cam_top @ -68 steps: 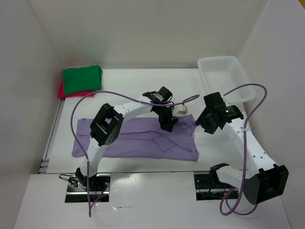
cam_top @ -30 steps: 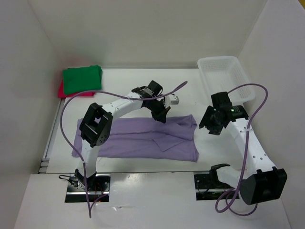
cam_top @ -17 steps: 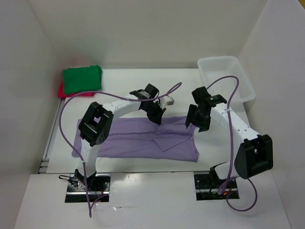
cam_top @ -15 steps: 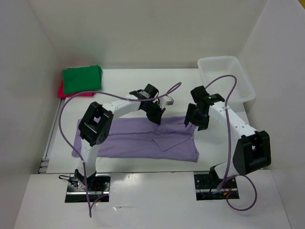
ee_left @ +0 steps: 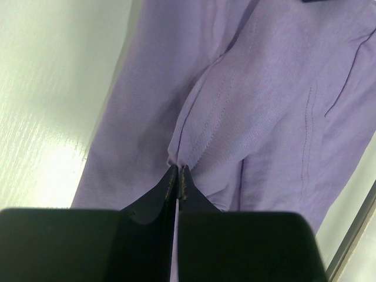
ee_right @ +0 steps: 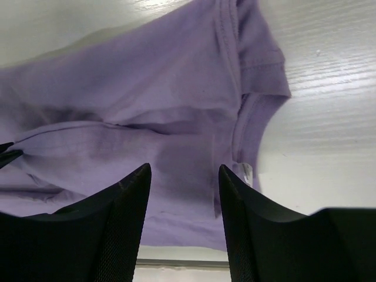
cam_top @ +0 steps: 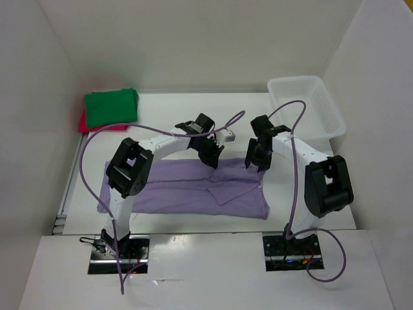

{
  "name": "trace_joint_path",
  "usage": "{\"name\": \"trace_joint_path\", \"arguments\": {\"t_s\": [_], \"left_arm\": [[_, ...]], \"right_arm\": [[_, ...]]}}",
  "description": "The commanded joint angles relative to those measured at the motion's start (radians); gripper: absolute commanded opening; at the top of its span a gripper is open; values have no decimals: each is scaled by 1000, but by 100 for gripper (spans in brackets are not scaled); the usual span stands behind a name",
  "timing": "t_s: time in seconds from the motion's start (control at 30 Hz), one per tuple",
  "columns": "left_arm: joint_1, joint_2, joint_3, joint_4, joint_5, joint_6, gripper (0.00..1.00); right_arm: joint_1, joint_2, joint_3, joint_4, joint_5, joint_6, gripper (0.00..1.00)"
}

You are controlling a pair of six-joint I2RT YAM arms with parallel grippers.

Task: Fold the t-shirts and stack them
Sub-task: Fold the other side of the tshirt into a rectangle

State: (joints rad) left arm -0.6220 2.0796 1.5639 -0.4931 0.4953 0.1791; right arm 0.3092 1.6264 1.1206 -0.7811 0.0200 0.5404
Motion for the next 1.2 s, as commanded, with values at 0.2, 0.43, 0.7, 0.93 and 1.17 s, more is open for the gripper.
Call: {"name": "trace_joint_path", "arguments": {"t_s": [0.2, 0.43, 0.7, 0.93, 1.17], "left_arm": [[5, -10, 5, 10, 29, -10, 1], [5, -10, 15, 1, 29, -10, 1], [5, -75, -16, 33, -41, -50, 0], [5, -85, -50, 80, -110, -82, 0], [5, -55, -59, 71, -112, -82, 0]], "right_arm": [[-16, 50, 33, -6, -40, 23, 55], [-16, 33, 42, 28, -37, 32, 18], [-16, -63, -33, 140, 44, 32, 0], [-16, -94, -77, 261, 118, 32, 0], [-25, 59, -42, 215, 118, 41, 0]]}}
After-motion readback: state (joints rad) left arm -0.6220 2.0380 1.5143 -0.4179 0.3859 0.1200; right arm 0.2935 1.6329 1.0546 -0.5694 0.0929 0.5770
